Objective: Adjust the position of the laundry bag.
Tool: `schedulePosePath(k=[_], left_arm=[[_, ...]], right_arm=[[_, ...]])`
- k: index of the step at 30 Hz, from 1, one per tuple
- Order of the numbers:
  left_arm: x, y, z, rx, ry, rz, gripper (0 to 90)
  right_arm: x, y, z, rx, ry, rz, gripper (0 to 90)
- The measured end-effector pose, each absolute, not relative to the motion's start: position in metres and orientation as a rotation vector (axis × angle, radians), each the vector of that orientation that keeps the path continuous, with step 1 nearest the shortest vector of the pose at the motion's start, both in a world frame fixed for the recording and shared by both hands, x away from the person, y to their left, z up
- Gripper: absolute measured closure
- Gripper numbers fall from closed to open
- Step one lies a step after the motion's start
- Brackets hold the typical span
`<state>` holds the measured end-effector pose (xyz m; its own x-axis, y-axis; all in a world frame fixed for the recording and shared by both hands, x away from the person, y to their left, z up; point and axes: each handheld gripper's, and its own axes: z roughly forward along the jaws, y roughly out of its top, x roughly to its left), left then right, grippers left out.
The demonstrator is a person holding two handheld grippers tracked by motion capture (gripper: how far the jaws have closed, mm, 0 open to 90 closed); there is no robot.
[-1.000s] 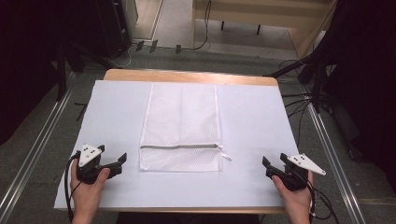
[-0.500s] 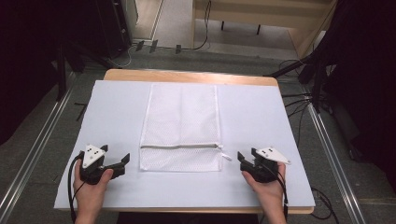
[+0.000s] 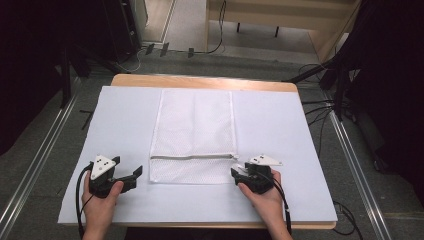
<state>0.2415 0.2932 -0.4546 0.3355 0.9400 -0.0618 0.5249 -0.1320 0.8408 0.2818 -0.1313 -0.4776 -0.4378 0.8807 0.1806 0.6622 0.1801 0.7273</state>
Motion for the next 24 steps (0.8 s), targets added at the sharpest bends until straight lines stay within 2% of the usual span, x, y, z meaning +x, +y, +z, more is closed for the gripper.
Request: schedulePosePath(k=[4, 7, 8, 9, 10, 11, 12, 13, 14, 24], left_arm=[[0.242, 0.293, -0.454, 1.781, 1.306, 0.626, 14.3], [0.241, 0.292, -0.454, 1.782, 1.302, 0.619, 14.3], [0.241, 0.292, -0.454, 1.781, 1.303, 0.609, 14.6], [0.241, 0.292, -0.454, 1.781, 1.303, 0.609, 14.6], [0.241, 0.291, -0.454, 1.781, 1.304, 0.604, 14.6], [0.24, 0.29, -0.454, 1.783, 1.306, 0.603, 14.6], [0.24, 0.289, -0.455, 1.783, 1.303, 0.601, 14.6], [0.24, 0.289, -0.455, 1.792, 1.296, 0.598, 14.7], [0.239, 0.286, -0.455, 1.802, 1.288, 0.598, 14.6], [0.235, 0.282, -0.456, 1.812, 1.277, 0.589, 14.6]], right_arm=[[0.27, -0.12, -0.478, 1.453, 2.204, 1.072, 40.2], [0.261, -0.109, -0.479, 1.378, 2.22, 1.005, 44.2], [0.257, -0.104, -0.48, 1.349, 2.188, 0.973, 55.9], [0.257, -0.104, -0.48, 1.349, 2.188, 0.973, 55.9], [0.255, -0.103, -0.481, 1.323, 2.191, 0.986, 73.0], [0.255, -0.103, -0.48, 1.306, 2.205, 0.994, 80.2], [0.255, -0.103, -0.48, 1.306, 2.205, 0.994, 80.2], [0.254, -0.102, -0.48, 1.299, 2.213, 0.998, 87.0], [0.253, -0.104, -0.48, 1.305, 2.219, 1.0, 89.7], [0.239, -0.135, -0.472, 1.389, 2.22, 1.054, 89.6]])
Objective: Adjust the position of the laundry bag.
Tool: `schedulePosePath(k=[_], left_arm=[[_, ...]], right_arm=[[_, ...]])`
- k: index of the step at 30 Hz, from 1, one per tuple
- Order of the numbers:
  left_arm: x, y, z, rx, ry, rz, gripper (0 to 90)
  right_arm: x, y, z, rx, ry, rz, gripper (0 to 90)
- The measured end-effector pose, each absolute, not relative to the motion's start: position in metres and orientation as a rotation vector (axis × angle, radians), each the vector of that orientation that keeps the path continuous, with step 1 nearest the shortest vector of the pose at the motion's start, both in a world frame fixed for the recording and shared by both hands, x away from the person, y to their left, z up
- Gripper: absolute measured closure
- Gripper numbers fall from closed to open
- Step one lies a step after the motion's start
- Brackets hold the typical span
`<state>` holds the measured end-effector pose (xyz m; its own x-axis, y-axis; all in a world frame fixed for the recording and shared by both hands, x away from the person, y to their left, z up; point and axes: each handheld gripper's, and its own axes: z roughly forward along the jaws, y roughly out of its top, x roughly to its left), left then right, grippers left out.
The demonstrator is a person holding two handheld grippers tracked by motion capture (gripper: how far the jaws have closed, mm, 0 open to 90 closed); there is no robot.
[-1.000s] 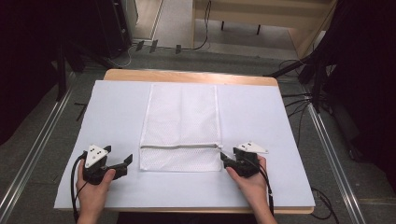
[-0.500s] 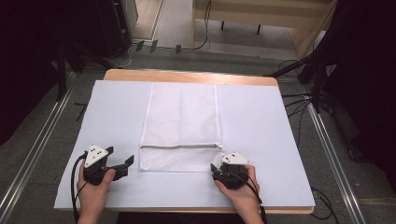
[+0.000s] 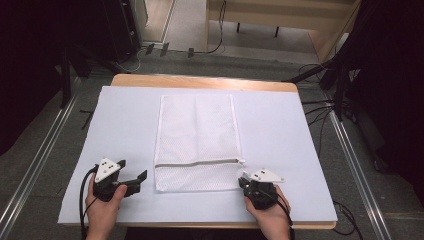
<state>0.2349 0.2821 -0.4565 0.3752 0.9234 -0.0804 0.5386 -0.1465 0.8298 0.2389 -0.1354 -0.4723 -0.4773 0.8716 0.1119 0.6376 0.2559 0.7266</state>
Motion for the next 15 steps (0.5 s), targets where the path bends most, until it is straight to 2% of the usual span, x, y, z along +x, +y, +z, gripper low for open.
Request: schedulePosePath(k=[11, 12, 13, 15], left_arm=[[0.233, 0.271, -0.457, 1.842, 1.248, 0.574, 14.6], [0.233, 0.271, -0.457, 1.842, 1.246, 0.57, 14.7], [0.233, 0.27, -0.457, 1.842, 1.243, 0.567, 14.7], [0.233, 0.269, -0.456, 1.844, 1.233, 0.569, 14.7]], right_arm=[[0.197, -0.158, -0.48, 1.426, 2.251, 1.077, 87.9], [0.194, -0.158, -0.48, 1.423, 2.257, 1.087, 79.6], [0.194, -0.158, -0.48, 1.423, 2.257, 1.087, 79.6], [0.196, -0.16, -0.479, 1.449, 2.246, 1.129, 60.6]])
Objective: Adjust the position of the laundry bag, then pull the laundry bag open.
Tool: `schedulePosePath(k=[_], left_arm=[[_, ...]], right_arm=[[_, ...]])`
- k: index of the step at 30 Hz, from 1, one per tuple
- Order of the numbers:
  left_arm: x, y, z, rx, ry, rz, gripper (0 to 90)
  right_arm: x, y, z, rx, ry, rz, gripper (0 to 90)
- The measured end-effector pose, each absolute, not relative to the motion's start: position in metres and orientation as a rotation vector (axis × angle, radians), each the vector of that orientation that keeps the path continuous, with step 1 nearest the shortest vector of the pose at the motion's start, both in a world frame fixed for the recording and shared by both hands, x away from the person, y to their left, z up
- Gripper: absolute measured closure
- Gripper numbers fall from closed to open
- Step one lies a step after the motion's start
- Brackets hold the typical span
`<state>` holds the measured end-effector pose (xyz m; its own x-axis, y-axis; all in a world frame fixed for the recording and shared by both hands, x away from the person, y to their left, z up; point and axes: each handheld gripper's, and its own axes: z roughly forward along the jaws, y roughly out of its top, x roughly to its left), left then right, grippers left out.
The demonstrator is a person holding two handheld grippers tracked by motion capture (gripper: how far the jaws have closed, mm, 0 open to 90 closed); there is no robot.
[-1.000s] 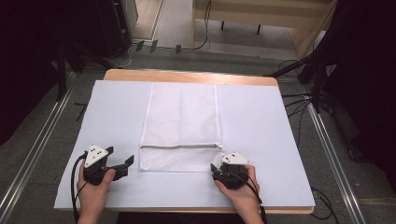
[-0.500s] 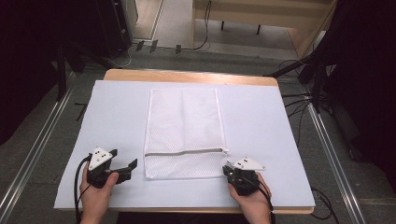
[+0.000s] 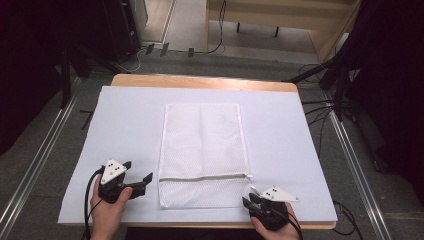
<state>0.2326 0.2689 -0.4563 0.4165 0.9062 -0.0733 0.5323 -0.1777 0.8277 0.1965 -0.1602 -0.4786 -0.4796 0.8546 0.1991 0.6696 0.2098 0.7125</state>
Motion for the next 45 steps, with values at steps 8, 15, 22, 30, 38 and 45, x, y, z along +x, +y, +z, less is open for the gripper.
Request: schedulePosePath(k=[8, 15, 22, 30, 38, 45], left_arm=[[0.232, 0.264, -0.455, 1.84, 1.206, 0.541, 14.9], [0.229, 0.256, -0.455, 1.847, 1.172, 0.515, 14.9], [0.226, 0.234, -0.451, 1.853, 1.117, 0.507, 20.7], [0.227, 0.187, -0.448, 1.889, 1.057, 0.405, 32.0], [0.232, 0.13, -0.45, 1.965, 0.961, 0.25, 50.7], [0.24, 0.085, -0.445, 2.014, 0.9, 0.214, 52.8]], right_arm=[[0.212, -0.177, -0.467, 1.416, 2.125, 1.213, 43.0], [0.225, -0.185, -0.466, 1.432, 2.078, 1.21, 37.7], [0.234, -0.179, -0.467, 1.409, 2.117, 1.199, 35.9], [0.247, -0.171, -0.465, 1.304, 2.244, 1.169, 37.5], [0.241, -0.175, -0.478, 1.255, 2.318, 1.138, 37.6], [0.231, -0.148, -0.485, 1.274, 2.263, 1.042, 44.7]])
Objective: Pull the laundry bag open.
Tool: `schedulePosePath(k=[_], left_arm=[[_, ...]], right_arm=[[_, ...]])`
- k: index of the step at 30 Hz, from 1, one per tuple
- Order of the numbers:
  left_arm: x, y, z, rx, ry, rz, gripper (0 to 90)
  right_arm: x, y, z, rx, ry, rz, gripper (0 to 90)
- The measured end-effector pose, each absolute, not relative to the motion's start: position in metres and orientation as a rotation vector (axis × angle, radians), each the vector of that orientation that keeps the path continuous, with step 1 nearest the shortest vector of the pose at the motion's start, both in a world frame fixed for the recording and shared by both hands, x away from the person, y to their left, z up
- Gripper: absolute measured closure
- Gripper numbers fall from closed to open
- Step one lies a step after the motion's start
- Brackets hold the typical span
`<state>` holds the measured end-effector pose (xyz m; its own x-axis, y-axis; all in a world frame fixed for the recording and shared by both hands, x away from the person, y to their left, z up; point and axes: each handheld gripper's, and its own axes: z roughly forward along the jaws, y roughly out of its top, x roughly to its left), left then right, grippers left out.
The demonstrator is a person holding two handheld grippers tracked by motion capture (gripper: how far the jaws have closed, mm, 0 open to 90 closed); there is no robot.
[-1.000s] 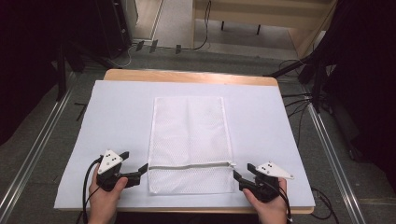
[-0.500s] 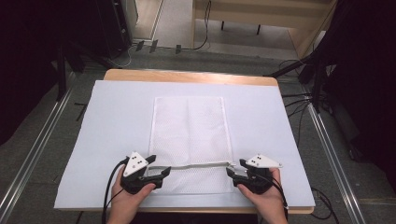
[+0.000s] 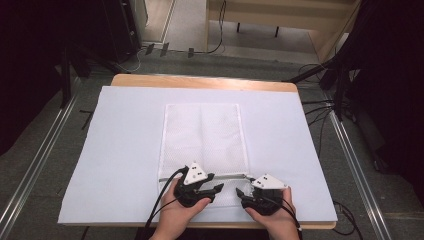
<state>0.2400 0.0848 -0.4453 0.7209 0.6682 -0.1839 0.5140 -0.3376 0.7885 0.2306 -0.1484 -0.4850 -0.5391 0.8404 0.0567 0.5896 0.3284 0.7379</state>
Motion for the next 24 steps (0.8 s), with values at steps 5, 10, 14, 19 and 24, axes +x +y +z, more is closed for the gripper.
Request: schedulePosePath(k=[5, 10, 14, 19, 24], left_arm=[[0.248, 0.069, -0.443, 2.016, 0.91, 0.203, 52.8], [0.254, 0.053, -0.443, 2.045, 0.892, 0.187, 54.0], [0.263, 0.043, -0.446, 2.066, 0.887, 0.134, 59.1], [0.272, 0.04, -0.456, 2.106, 0.926, 0.089, 67.5], [0.277, 0.04, -0.457, 2.103, 0.949, 0.056, 67.5]], right_arm=[[0.228, -0.153, -0.485, 1.33, 2.188, 1.05, 77.5], [0.228, -0.155, -0.485, 1.347, 2.212, 1.124, 90.0], [0.223, -0.156, -0.481, 1.318, 2.169, 1.185, 90.0], [0.212, -0.16, -0.468, 1.243, 2.057, 1.262, 90.0], [0.209, -0.16, -0.467, 1.208, 2.055, 1.292, 90.0]])
